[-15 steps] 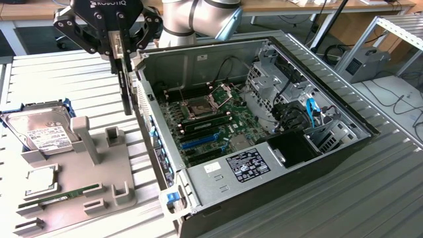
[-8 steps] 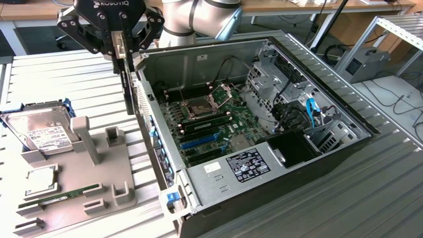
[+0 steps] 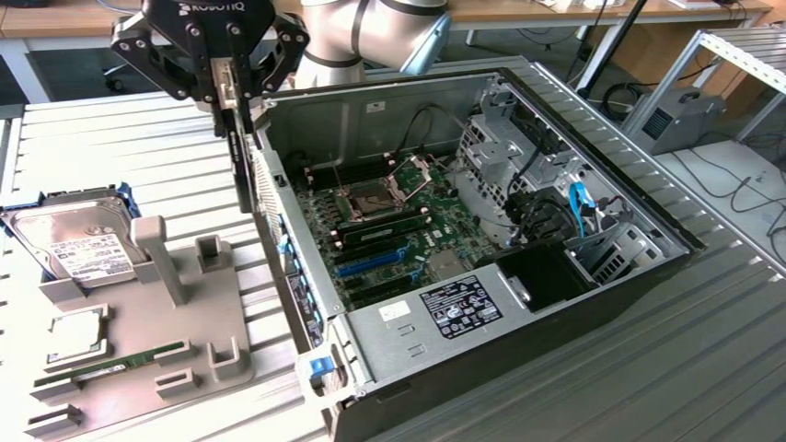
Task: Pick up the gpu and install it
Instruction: 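Pick up the gpu and move the gpu toward the slot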
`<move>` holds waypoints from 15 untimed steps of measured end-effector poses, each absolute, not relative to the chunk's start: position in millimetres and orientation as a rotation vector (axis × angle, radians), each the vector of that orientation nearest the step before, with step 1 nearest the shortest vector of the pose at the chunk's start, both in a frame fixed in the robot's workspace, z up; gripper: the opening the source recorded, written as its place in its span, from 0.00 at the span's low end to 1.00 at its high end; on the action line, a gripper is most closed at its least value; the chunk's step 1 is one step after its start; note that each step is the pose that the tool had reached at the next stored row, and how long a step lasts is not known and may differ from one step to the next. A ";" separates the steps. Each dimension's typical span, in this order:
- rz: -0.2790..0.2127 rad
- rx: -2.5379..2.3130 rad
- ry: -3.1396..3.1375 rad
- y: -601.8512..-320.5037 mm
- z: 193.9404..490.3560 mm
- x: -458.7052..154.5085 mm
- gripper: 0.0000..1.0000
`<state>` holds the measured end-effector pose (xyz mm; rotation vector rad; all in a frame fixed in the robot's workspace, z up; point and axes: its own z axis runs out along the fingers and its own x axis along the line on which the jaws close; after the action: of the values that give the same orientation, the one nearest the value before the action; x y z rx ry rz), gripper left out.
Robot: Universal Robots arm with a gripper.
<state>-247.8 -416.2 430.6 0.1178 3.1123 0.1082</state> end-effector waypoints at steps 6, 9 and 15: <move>0.108 0.118 3.112 -416.2 430.2 -245.1 0.26; 0.108 0.118 3.112 -416.2 429.8 -242.0 0.26; 0.108 0.118 3.112 -416.2 429.6 -238.4 0.26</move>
<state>-238.4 -416.2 429.6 0.1179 3.1124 0.1082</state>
